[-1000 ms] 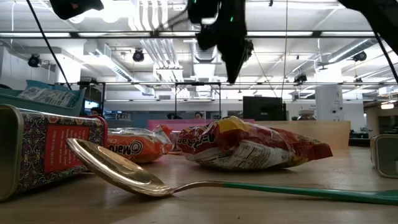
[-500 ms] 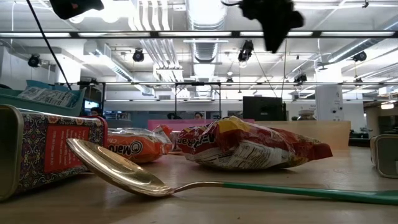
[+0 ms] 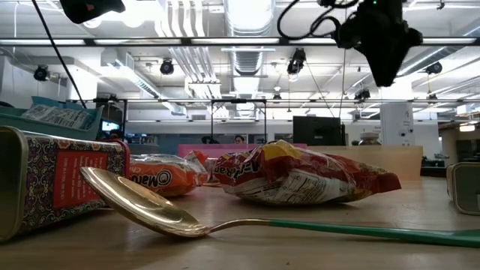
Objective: Pick & Place Food Item
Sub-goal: Put the black spoon into the pink bin
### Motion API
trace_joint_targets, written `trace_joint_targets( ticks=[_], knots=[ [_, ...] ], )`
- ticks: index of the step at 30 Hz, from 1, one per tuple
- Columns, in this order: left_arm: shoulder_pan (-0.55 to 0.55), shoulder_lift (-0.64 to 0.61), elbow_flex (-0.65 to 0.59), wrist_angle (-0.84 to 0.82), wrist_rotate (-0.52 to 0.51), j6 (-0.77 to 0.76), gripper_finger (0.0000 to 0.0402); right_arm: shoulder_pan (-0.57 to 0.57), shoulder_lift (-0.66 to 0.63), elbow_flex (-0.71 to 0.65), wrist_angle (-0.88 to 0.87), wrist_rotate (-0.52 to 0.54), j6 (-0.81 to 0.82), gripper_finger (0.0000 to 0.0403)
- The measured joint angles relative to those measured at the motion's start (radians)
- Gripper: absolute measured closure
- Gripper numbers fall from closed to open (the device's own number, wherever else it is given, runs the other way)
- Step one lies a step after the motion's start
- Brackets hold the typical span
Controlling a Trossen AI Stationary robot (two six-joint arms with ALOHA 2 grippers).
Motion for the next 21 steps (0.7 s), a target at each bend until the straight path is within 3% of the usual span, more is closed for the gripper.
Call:
trace_joint_targets(
  ticks=[7, 14, 21],
  knots=[
    [0.001, 0.000, 0.000, 0.000, -0.014, 0.002, 0.0200, 0.026, 0.013, -0.121, 0.036, -0.027, 0.086, 0.0272],
    [0.002, 0.000, 0.000, 0.000, -0.015, 0.003, 0.0200, 0.027, 0.016, -0.240, 0.076, -0.142, 0.132, 0.0272],
    [0.002, 0.000, 0.000, 0.000, -0.015, 0.003, 0.0200, 0.027, 0.014, -0.302, 0.081, -0.155, 0.153, 0.0272]
  ],
)
